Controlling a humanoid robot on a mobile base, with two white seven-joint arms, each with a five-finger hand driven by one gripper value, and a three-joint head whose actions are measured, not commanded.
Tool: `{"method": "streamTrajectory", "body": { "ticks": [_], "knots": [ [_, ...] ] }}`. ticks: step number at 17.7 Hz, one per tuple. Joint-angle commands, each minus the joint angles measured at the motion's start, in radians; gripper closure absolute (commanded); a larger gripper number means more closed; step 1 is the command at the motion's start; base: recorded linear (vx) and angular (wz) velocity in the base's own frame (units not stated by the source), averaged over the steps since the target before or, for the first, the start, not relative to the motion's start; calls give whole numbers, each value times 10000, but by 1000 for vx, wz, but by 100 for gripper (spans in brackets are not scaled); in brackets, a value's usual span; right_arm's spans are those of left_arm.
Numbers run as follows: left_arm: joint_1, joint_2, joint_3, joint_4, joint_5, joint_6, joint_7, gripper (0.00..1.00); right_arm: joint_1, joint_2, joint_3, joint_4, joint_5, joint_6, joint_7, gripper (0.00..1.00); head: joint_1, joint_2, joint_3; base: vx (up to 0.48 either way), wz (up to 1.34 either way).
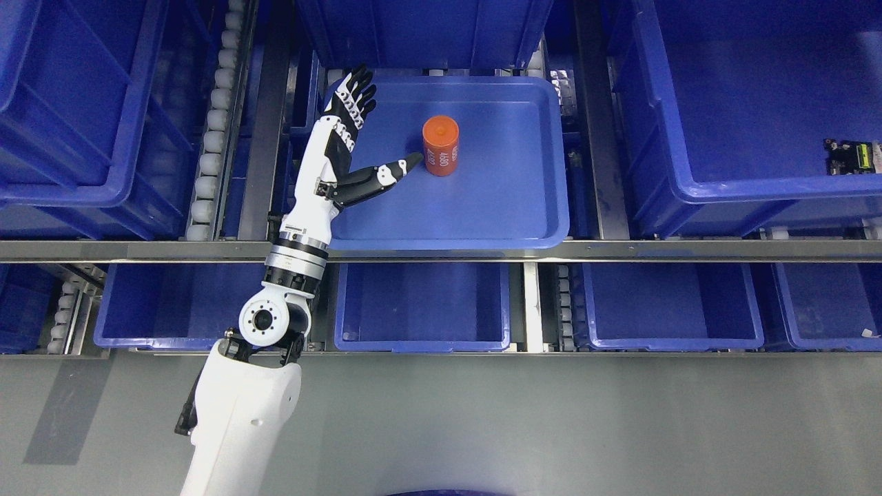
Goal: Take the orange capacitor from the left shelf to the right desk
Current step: 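Reach the left hand toward the orange capacitor in the blue bin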
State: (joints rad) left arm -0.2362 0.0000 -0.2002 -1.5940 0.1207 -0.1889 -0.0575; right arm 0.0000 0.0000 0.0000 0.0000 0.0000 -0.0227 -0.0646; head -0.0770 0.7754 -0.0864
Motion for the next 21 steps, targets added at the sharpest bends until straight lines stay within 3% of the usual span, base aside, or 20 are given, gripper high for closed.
{"method": "streamTrajectory", "body": {
  "ticks": [1, 5, 8, 13, 21],
  "knots": [
    [322, 174, 83, -567, -10, 185, -38, 0, 215, -175, -123, -175, 61, -3, 2, 0, 0, 0, 0, 0, 0],
    [214, 174, 146, 30, -26, 600, -496, 0, 215, -175, -123, -175, 61, -3, 2, 0, 0, 0, 0, 0, 0],
    [-106, 174, 177, 904, -56, 615, -2227, 0, 215, -175, -123, -175, 61, -3, 2, 0, 0, 0, 0, 0, 0],
    [-1807, 174, 391, 3097, -915, 585, -2278, 0, 215, -175, -123, -175, 61, -3, 2, 0, 0, 0, 0, 0, 0],
    [-2990, 174, -435, 4877, -931, 585, -2278, 0, 215, -175, -123, -175, 61, -3, 2, 0, 0, 0, 0, 0, 0]
  ]
}}
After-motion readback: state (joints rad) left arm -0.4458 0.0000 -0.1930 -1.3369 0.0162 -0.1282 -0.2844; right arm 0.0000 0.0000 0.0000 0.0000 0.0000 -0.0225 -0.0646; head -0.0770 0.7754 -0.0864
